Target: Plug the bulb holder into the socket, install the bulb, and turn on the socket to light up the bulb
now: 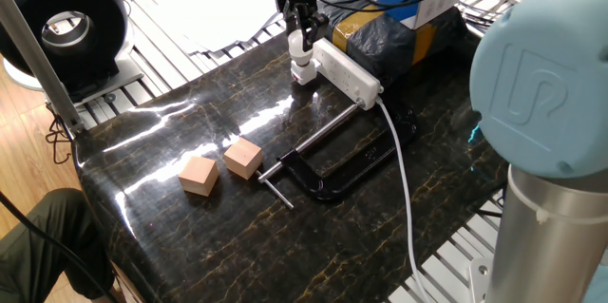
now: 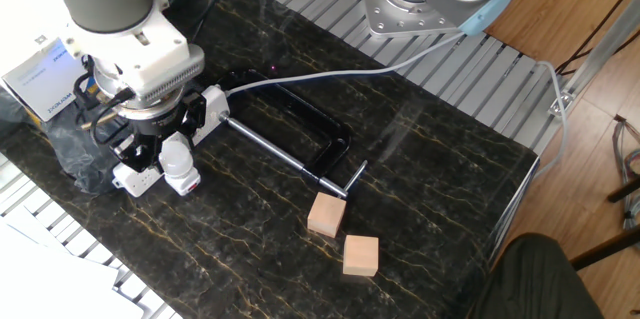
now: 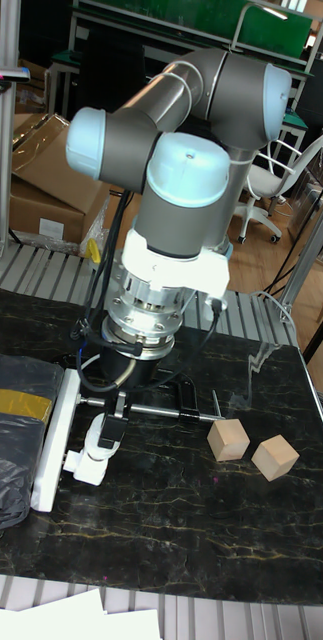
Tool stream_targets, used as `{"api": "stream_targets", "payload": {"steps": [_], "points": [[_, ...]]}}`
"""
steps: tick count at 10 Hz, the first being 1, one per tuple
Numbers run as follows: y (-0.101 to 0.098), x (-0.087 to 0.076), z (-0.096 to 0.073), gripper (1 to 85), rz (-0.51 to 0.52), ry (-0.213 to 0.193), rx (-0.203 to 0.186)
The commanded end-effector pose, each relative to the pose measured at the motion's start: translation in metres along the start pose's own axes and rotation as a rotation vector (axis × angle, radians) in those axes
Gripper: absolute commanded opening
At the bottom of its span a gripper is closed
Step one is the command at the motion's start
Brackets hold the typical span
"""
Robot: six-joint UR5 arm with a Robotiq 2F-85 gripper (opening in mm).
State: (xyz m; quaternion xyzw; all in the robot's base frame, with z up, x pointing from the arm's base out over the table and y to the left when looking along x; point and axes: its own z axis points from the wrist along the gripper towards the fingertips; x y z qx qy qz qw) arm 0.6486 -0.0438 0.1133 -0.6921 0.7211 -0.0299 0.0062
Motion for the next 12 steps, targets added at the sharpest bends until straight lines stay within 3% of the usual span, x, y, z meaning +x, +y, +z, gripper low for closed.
{"api": "stream_targets", "payload": {"steps": [1,4,9,12], "points": [[-0.0013,-0.0012,-0.0012,42.3,0.027,-0.015,0.002],[0.0043,0.0068,-0.0008,16.7,0.131,0.02,-0.017],[-0.0011,0.0001,-0.0044,1.0,0.246,0.028,-0.029],[0.004,-0.0012,-0.0009,1.0,0.31,0.021,-0.054]]}}
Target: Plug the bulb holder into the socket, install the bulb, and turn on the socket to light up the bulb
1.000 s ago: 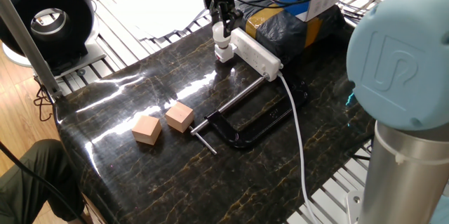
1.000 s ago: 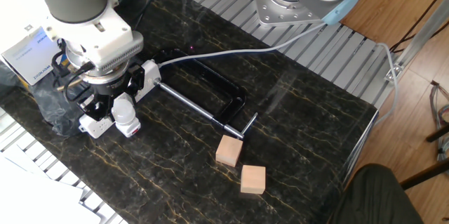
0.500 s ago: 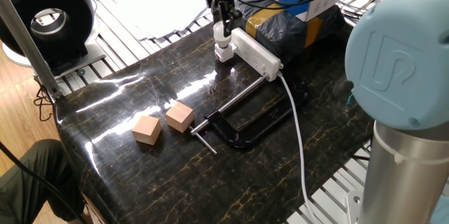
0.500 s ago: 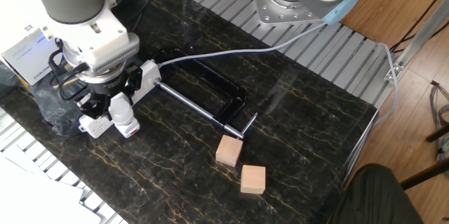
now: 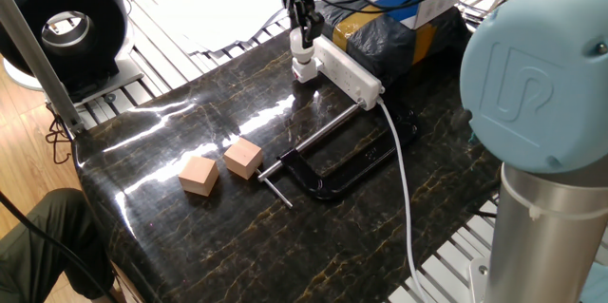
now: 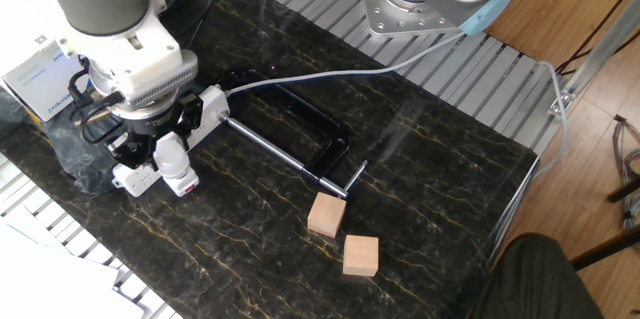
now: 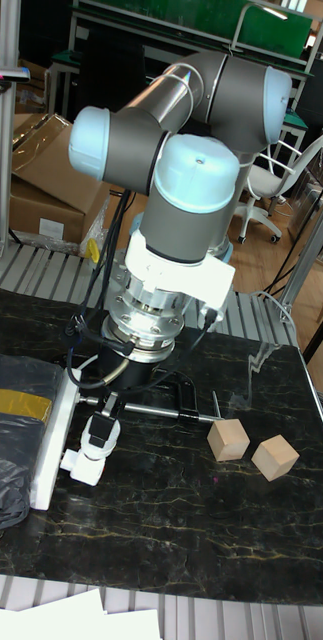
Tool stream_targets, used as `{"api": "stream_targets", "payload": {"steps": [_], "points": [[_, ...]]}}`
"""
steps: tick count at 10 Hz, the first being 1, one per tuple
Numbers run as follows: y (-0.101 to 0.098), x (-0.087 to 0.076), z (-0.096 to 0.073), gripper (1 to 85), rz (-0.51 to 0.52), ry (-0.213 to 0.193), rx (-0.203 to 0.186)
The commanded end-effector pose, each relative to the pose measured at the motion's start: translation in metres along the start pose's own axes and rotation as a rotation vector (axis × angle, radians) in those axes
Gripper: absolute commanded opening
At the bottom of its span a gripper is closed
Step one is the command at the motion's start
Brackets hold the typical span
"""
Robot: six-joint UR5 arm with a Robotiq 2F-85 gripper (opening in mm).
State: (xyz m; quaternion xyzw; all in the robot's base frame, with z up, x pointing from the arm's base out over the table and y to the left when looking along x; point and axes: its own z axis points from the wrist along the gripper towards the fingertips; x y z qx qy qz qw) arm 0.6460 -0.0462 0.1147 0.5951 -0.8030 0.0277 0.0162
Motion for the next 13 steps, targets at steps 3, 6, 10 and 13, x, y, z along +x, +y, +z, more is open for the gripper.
{"api": "stream_targets", "payload": {"steps": [3,6,10,13], "points": [[0.005,0.0,0.002,1.0,0.139,-0.002,-0.036],[0.014,0.004,0.0,1.0,0.243,0.039,-0.061],[0.022,-0.005,-0.001,1.0,0.387,0.05,-0.07],[0.028,-0.006,0.0,1.0,0.483,0.054,-0.092]]}}
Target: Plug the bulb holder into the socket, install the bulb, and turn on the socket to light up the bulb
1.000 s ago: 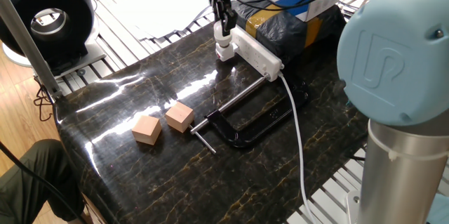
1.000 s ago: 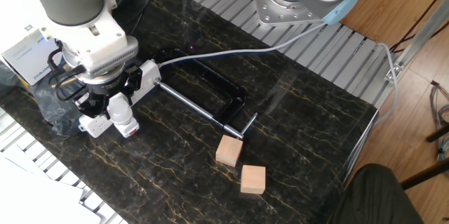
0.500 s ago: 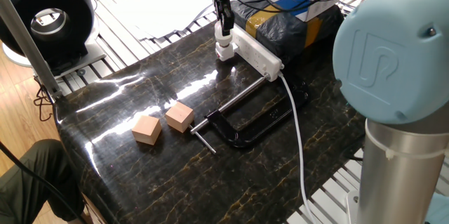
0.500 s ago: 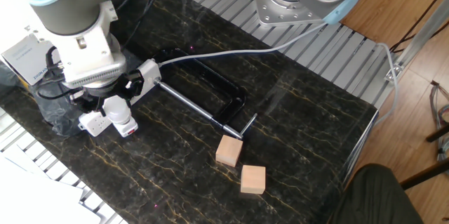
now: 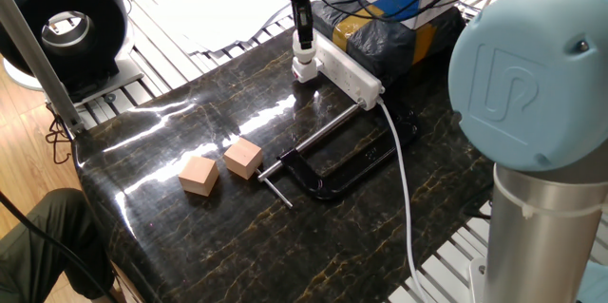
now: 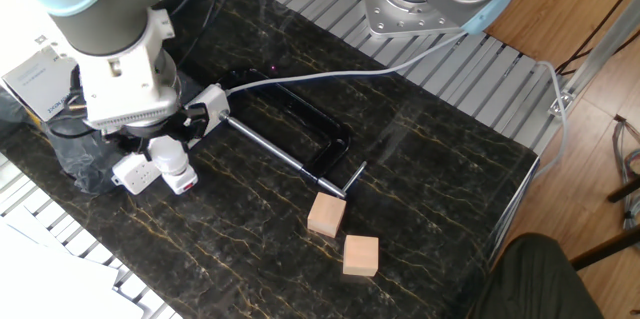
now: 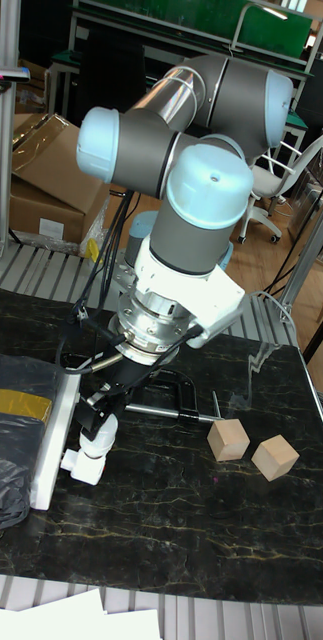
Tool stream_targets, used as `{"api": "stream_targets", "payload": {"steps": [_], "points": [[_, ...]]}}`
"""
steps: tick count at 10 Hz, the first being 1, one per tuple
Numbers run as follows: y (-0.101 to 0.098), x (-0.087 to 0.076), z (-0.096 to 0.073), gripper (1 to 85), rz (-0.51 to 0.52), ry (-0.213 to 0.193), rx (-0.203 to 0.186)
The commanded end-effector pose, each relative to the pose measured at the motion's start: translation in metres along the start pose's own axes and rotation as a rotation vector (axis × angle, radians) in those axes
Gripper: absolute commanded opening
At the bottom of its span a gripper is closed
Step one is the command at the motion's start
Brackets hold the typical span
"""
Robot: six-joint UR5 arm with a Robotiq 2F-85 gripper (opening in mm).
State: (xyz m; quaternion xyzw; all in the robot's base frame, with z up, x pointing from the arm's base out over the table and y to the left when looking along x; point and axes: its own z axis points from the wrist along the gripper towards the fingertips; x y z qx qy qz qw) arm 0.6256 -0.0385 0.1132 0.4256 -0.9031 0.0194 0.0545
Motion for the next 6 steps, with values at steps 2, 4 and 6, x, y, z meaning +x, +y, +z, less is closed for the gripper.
{"api": "stream_targets", "payload": {"steps": [2,4,6], "points": [[0.0076,-0.0019,-0.0003,1.0,0.195,-0.001,-0.028],[0.0043,-0.0054,-0.0009,1.0,0.266,-0.013,-0.025],[0.0017,-0.0073,-0.0037,1.0,0.337,-0.009,-0.024]]}}
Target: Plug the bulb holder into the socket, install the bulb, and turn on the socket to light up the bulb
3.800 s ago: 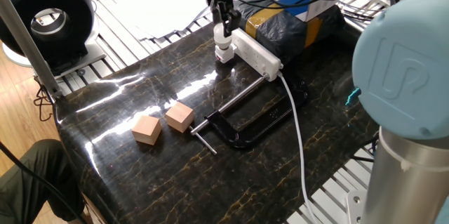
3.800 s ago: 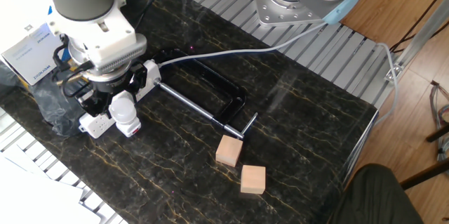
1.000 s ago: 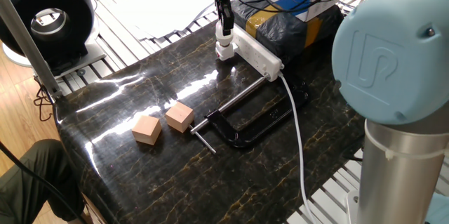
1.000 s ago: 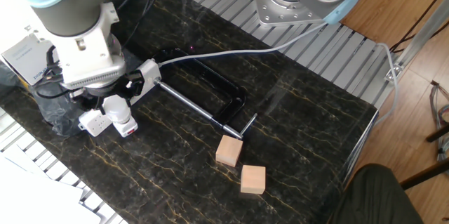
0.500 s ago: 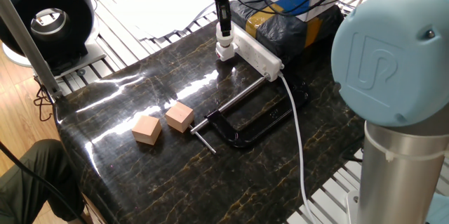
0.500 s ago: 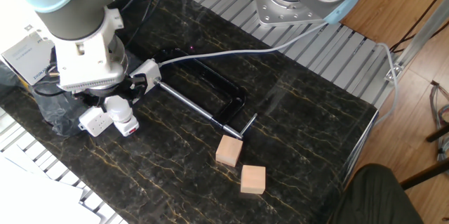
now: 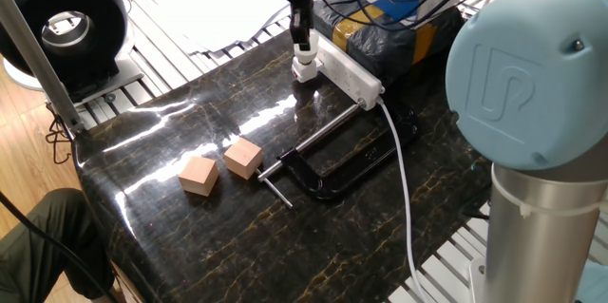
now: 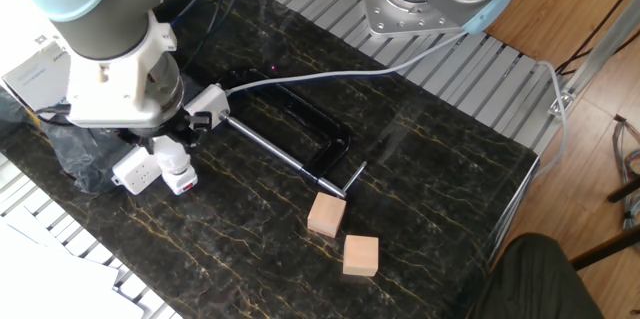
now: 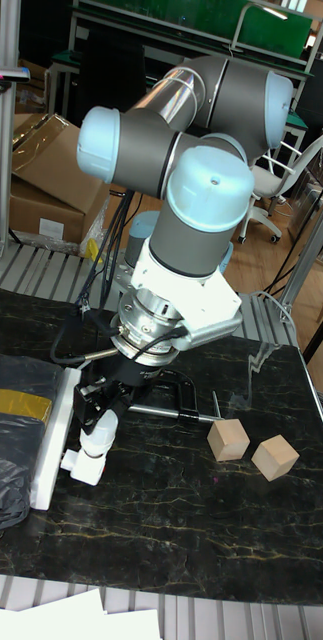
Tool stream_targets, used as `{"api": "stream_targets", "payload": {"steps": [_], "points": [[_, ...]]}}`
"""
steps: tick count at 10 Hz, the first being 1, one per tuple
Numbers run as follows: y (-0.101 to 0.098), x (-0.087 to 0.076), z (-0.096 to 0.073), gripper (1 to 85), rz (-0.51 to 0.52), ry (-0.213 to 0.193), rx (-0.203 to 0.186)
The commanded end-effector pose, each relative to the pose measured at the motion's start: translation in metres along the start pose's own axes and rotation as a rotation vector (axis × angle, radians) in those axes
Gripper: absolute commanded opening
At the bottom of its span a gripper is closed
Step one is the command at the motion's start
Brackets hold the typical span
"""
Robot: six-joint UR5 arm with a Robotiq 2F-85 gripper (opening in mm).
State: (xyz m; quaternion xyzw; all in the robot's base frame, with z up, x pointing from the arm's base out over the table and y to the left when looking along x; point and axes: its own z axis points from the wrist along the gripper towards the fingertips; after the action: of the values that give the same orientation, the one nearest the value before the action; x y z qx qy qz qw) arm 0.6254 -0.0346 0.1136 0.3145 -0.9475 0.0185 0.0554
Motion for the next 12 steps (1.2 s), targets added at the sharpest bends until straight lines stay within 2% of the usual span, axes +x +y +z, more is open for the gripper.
{"api": "stream_targets", "payload": {"steps": [1,4,7,10,12], "points": [[-0.0023,-0.0052,-0.0026,1.0,0.12,-0.011,-0.001],[-0.0023,-0.0062,-0.0022,1.0,0.18,-0.016,-0.002],[0.0014,-0.0107,-0.0018,1.0,0.241,-0.03,-0.02],[-0.0021,-0.0108,-0.0009,1.0,0.266,-0.029,-0.01],[-0.001,-0.0063,-0.0017,1.7,0.259,-0.006,-0.012]]}}
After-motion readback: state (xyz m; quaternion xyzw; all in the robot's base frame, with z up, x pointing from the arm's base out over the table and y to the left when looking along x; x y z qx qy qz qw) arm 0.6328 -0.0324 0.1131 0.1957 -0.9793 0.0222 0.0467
